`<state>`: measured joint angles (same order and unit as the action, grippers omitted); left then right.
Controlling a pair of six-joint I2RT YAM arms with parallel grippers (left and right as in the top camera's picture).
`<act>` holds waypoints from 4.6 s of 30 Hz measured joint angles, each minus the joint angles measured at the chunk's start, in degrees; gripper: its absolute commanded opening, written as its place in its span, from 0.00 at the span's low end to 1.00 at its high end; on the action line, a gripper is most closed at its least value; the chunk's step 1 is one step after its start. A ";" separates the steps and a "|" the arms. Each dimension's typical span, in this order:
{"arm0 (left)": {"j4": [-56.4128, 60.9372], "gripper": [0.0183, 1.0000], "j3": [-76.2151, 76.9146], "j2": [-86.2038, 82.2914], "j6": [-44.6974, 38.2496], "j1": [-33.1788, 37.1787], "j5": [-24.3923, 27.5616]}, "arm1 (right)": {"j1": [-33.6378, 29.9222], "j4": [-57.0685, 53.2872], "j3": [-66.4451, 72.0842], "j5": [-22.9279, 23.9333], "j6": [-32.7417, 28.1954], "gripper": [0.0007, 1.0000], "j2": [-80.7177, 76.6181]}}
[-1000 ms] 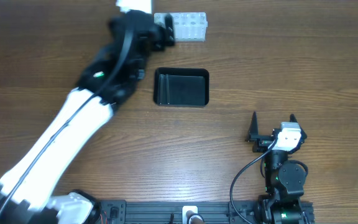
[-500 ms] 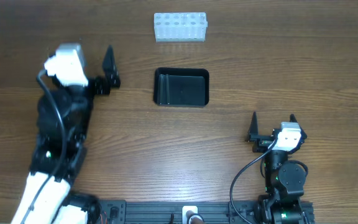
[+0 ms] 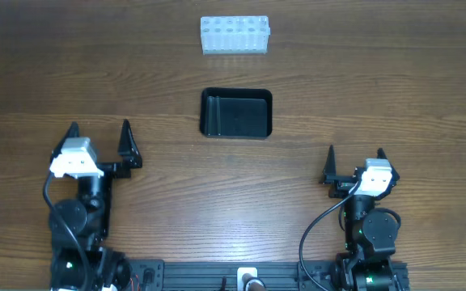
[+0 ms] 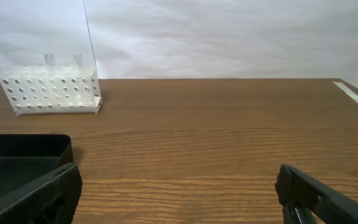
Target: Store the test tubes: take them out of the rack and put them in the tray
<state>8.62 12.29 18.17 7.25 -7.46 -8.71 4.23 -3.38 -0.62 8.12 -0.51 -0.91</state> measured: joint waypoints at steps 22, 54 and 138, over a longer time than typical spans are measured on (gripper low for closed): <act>-12.72 1.00 -11.69 -16.70 -0.20 3.15 6.25 | 0.00 0.00 0.00 -0.02 0.00 0.99 0.00; -12.72 1.00 -11.69 -16.70 -0.20 3.15 6.88 | 0.00 0.02 0.00 0.00 0.04 0.99 0.00; -12.74 1.00 -11.69 -16.81 -0.20 3.15 7.08 | 20.70 9.20 -92.63 1.97 9.57 0.92 -125.31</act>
<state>-4.12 0.60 1.37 7.05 -4.32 -1.63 24.93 5.82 -93.25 10.09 9.06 -126.21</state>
